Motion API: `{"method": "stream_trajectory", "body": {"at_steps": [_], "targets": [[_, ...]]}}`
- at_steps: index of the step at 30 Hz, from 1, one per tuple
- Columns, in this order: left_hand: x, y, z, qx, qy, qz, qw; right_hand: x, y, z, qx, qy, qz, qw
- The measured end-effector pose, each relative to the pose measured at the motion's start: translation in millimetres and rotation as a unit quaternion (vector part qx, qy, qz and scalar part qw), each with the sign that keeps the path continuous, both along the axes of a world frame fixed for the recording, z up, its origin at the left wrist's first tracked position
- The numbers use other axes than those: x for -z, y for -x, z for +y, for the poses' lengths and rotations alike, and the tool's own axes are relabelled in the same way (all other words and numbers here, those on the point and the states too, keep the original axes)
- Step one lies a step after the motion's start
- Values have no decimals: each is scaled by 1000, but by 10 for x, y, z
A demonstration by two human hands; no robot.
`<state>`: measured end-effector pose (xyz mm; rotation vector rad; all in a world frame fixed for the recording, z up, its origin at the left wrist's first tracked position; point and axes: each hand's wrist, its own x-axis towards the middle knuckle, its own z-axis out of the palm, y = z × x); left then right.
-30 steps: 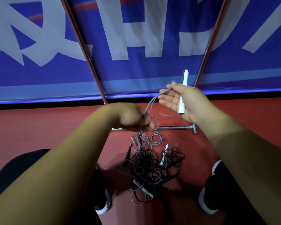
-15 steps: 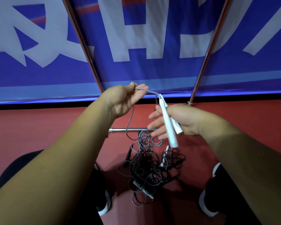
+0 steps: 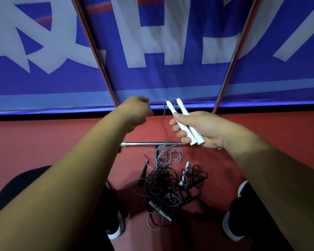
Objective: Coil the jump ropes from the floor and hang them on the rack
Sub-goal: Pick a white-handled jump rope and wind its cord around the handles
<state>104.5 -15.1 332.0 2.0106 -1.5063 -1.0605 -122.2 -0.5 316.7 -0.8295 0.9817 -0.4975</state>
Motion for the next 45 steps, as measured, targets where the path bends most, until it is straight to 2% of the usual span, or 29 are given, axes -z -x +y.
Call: {"method": "stream_trajectory", "body": {"at_steps": [2, 4, 6, 8, 12, 17, 22, 24, 26, 29, 33, 35, 36, 39, 42, 45], "targets": [[106, 63, -37, 48, 25, 75, 996, -20, -17, 30, -20, 6, -11, 1000], [151, 98, -30, 134, 76, 64, 986, -36, -23, 56, -46, 9, -19, 999], [117, 116, -24, 170, 93, 91, 977, -44, -22, 75, -65, 13, -16, 998], [58, 151, 4, 182, 111, 116, 970, -49, -25, 90, -83, 17, -3, 996], [32, 230, 37, 181, 144, 104, 967, -74, -22, 109, -98, 20, 32, 995], [57, 276, 43, 129, 174, 16, 976, -66, -40, 97, -87, 64, 132, 985], [43, 320, 60, 84, 233, -47, 968, -25, -134, 44, -41, 199, 283, 937], [29, 316, 49, 61, 243, -67, 966, -4, -152, 31, -15, 278, 328, 903], [2, 310, 35, 32, 242, -70, 967, 16, -153, 28, -38, 325, 376, 867], [-28, 299, 22, 0, 218, -45, 975, 93, -150, 28, -73, 339, 409, 844], [-82, 332, 54, -6, 206, 0, 979, 108, -139, -13, -32, 351, 418, 837], [-101, 310, 18, 2, 162, 48, 986, 90, -119, -48, -24, 356, 432, 828], [-125, 281, 7, 13, 122, 97, 988, 82, -112, -64, -19, 350, 432, 831], [-197, 144, -24, 60, 13, 270, 961, 44, -107, -72, 23, 280, 348, 895], [-318, 30, 15, 106, 6, 294, 950, -13, -105, -53, 47, 261, 293, 919], [-396, 15, 54, 101, 18, 316, 943, -45, -84, -29, 35, 269, 249, 930]]}}
